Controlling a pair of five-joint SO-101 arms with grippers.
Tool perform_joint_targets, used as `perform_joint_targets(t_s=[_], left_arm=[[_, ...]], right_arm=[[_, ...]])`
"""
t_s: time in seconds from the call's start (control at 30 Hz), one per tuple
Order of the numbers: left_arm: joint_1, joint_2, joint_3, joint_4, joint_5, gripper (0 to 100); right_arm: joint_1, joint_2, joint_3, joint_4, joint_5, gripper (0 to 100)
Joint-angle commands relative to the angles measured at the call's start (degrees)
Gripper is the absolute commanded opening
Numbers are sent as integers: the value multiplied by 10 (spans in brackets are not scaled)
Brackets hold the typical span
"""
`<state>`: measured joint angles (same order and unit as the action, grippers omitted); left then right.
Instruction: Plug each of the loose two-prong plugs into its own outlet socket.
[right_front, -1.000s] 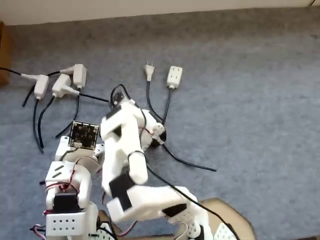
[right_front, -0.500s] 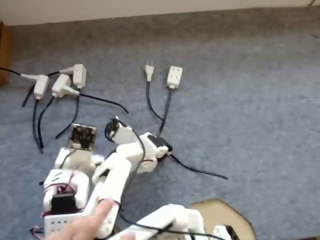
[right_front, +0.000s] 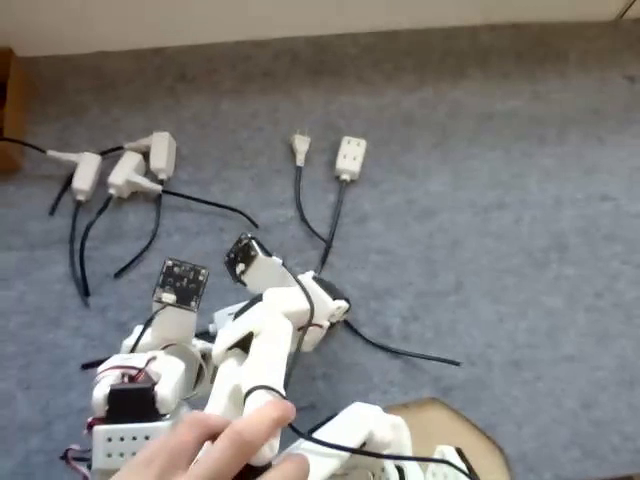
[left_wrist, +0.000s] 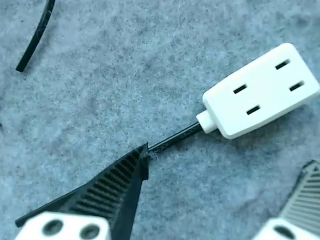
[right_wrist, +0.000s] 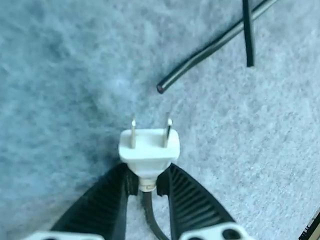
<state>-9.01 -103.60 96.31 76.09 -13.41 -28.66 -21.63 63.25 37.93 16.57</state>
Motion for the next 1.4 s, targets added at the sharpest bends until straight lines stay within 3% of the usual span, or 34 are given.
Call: perform_joint_targets(t_s=[0.0, 0.3, 1.37], left_arm=[[0, -2, 7, 7, -4, 437], [-4, -2, 7, 7, -4, 437], [-5, -1, 7, 7, -4, 437]], right_arm=[[-9, 3, 28, 0, 5, 5], [-9, -3, 87, 1, 8, 5], [-9, -3, 87, 3, 8, 5]])
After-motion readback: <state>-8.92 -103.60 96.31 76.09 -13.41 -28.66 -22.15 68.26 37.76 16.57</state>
